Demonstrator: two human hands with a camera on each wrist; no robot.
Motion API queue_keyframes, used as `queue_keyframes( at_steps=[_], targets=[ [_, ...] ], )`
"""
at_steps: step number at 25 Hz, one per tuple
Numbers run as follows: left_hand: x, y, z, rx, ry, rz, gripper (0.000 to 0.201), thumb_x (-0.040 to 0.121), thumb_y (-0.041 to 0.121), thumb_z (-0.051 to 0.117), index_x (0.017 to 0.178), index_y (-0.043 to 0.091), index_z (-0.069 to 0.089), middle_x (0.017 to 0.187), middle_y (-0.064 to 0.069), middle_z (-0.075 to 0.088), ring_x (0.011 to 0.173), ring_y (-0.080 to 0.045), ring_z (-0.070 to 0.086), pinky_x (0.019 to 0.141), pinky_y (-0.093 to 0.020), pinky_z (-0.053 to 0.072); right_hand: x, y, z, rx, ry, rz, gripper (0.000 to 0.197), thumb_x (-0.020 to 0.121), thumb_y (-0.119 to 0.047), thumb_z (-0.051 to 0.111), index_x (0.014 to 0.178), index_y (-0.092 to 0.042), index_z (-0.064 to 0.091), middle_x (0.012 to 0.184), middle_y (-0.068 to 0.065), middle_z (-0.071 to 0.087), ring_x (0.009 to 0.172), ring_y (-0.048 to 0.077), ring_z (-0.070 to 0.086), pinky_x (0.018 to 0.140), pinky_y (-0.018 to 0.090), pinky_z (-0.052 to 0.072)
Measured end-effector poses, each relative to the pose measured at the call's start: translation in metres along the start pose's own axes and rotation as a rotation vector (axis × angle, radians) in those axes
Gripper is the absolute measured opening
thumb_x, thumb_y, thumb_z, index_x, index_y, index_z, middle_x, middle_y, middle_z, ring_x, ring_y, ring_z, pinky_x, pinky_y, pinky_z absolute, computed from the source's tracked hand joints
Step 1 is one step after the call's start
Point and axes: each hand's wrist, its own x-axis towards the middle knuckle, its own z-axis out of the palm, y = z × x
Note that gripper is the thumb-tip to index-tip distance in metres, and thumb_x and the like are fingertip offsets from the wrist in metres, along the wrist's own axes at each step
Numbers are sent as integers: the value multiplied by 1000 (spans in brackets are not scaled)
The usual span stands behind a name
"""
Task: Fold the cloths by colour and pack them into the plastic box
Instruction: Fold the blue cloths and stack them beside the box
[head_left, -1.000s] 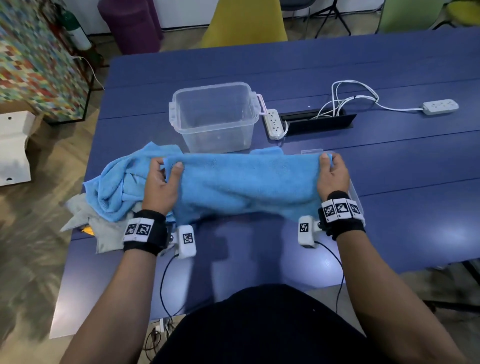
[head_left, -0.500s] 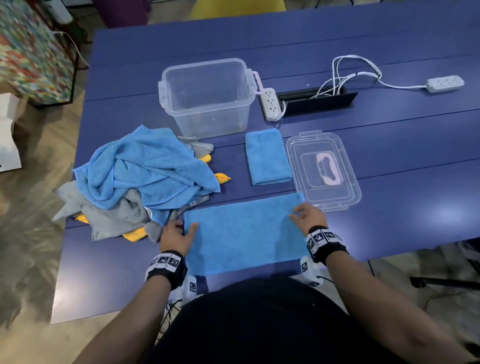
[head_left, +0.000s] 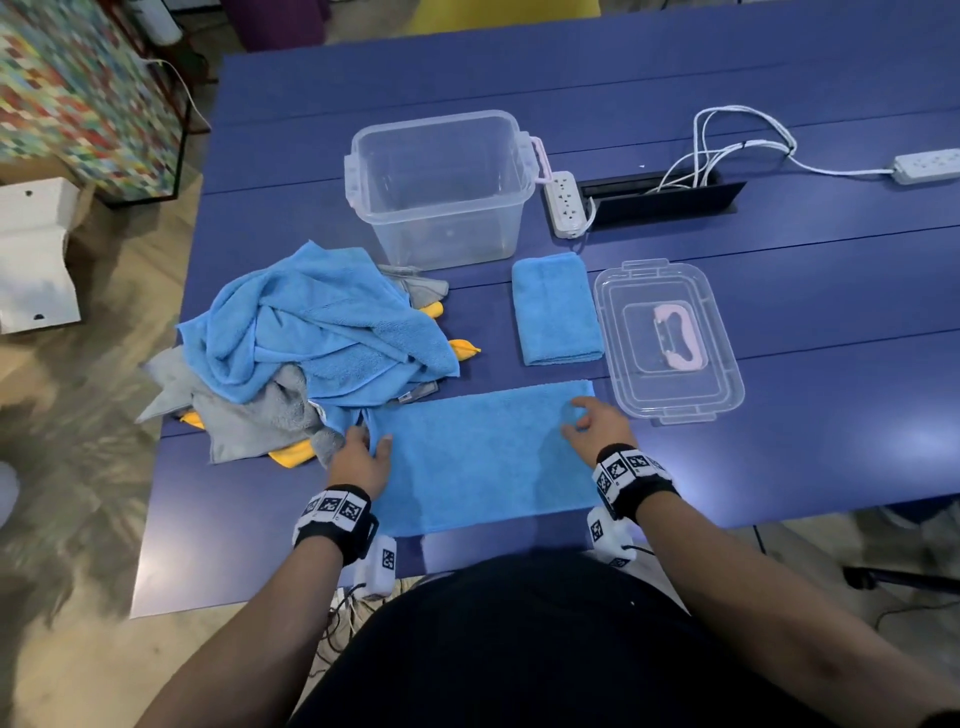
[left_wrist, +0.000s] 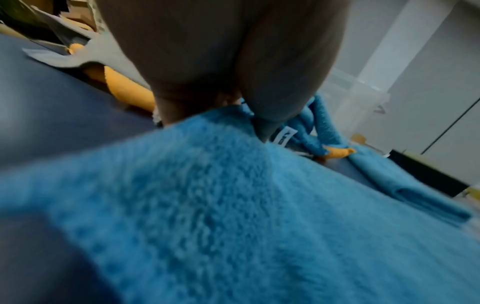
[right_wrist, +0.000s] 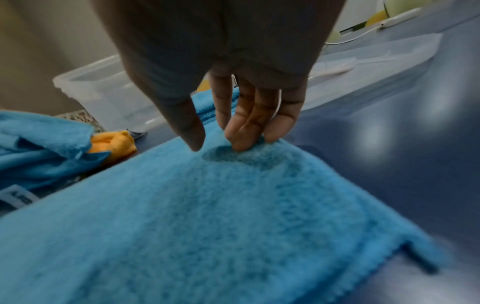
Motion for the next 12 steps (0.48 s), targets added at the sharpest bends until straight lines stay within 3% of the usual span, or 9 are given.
queue_keyframes(
  at_steps=[2, 4, 7, 9, 10, 12],
  targets=[
    [-6, 24, 5, -22, 8, 72, 33, 97, 38, 54, 101, 6, 48, 97, -13, 59, 96, -35, 58, 76, -33, 39, -5, -14, 2, 125, -12, -39, 25, 89, -29, 63, 114, -29, 59, 83, -4, 58, 80, 15, 58, 71, 25, 46],
    [-11, 49, 16, -124, -43, 95, 33, 95, 39, 56, 95, 8, 46, 86, -7, 56, 86, -30, 59, 70, -31, 39, -10, -30, 8, 310, -122, -36, 10, 93, -30, 58, 102, -26, 61, 82, 1, 60, 71, 16, 58, 64, 23, 46],
    [-21, 72, 38, -360, -321, 40, 27, 92, 41, 61, 99, 18, 48, 92, -8, 62, 69, -23, 66, 56, -32, 54, -16, -52, 24, 534, -384, 59, 25, 101, -35, 44, 109, -17, 60, 87, 5, 61, 62, 19, 56, 55, 25, 42],
    [-23, 73, 48, -344, -489, 80, 14, 94, 36, 60, 98, 25, 52, 95, -6, 65, 70, -14, 64, 61, -28, 52, -22, -60, 38, 413, -517, 63, 34, 100, -38, 45, 122, -14, 55, 97, 6, 61, 71, 21, 59, 64, 31, 49],
    [-23, 74, 49, -319, -520, 122, 8, 96, 31, 58, 98, 25, 55, 94, -3, 66, 72, -12, 63, 66, -28, 50, -23, -61, 44, 288, -554, 31, 42, 96, -42, 51, 128, -14, 51, 108, 7, 61, 84, 24, 61, 75, 34, 51],
    [-13, 69, 44, -212, -373, 245, 6, 95, 23, 58, 99, 20, 62, 91, 1, 67, 76, -13, 62, 77, -27, 48, -25, -60, 52, 55, -503, -39, 61, 86, -48, 64, 134, -14, 47, 122, 7, 55, 110, 25, 57, 88, 30, 44]
  ],
)
